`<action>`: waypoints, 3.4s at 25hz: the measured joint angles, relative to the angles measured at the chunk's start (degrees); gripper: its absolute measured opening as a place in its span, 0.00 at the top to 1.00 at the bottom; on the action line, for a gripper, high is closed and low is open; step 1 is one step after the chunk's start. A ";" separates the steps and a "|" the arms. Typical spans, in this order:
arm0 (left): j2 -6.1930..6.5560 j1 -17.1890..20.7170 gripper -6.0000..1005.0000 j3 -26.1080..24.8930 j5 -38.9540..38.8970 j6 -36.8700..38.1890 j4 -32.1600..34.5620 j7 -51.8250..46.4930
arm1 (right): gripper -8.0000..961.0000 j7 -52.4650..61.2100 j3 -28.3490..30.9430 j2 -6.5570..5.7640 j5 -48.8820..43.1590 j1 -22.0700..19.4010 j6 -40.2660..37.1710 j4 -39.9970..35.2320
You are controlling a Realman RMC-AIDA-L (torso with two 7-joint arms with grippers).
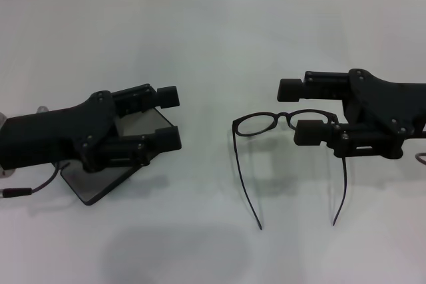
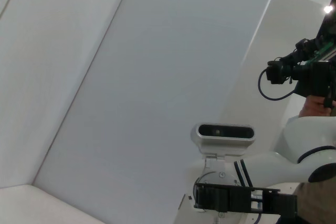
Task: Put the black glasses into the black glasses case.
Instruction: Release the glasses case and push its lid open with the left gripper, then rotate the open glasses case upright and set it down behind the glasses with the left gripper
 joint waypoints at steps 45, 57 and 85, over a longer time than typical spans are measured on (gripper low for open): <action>-5.00 -4.07 0.14 20.03 61.71 -17.72 59.78 -53.55 | 0.30 -7.93 14.87 0.77 0.25 -11.44 4.07 0.72; -4.96 -6.91 0.14 23.98 65.79 -20.30 50.57 -55.60 | 0.30 -8.80 14.98 0.90 0.36 -10.91 4.87 0.79; -4.89 -10.41 0.79 27.12 69.28 -21.07 56.36 -56.37 | 0.30 -9.00 16.22 1.73 -16.55 -10.20 1.18 -3.90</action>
